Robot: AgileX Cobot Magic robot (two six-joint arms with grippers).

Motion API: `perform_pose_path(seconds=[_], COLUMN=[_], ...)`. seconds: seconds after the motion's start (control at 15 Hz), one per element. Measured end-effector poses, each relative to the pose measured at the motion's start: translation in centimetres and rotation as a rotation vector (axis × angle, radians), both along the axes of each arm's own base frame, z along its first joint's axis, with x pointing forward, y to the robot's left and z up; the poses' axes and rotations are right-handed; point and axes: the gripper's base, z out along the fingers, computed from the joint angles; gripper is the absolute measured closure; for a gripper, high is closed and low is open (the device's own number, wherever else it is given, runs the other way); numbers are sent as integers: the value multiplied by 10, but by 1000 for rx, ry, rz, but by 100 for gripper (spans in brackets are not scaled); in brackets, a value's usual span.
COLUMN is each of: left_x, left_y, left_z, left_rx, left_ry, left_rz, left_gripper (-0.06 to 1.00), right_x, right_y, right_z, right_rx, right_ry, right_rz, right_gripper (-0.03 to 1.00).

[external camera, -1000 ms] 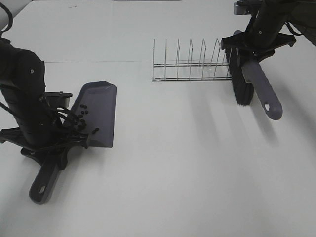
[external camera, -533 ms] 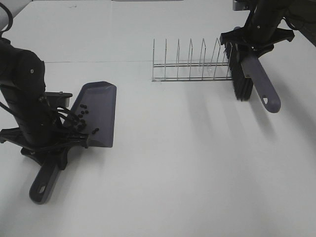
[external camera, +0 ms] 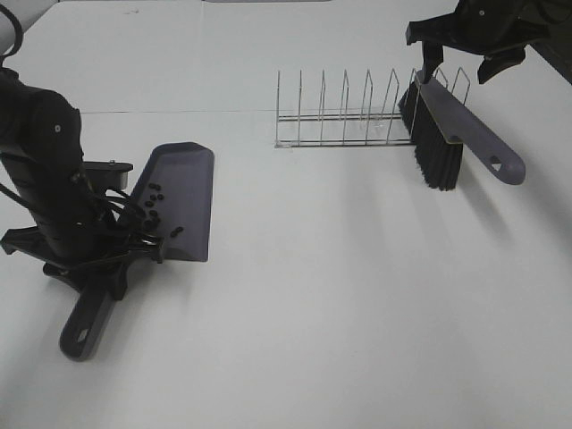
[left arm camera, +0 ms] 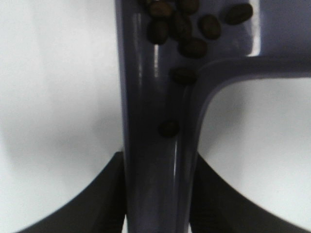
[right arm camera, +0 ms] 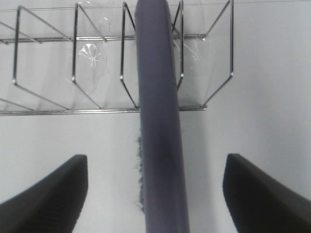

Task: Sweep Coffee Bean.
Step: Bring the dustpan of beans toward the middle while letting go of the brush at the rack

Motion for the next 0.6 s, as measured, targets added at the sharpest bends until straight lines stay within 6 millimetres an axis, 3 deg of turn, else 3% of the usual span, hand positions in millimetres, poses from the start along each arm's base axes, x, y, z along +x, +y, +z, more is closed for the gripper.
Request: perform_pose_path(seconds=[0.27,0.6], left_x=[-4,-5], left_y=[-26,-28], left_z=[4,4], left_rx=[-42,-63], left_ry=[-46,-39], left_rz=[-35,-3], left_gripper=[63,63], right_x=[-5,-11], right_y=[3,3], right_z=[12,9], right_rx=[48,46], right_ry=[0,70], right_rz=[-9,-14], right_gripper=[32,32])
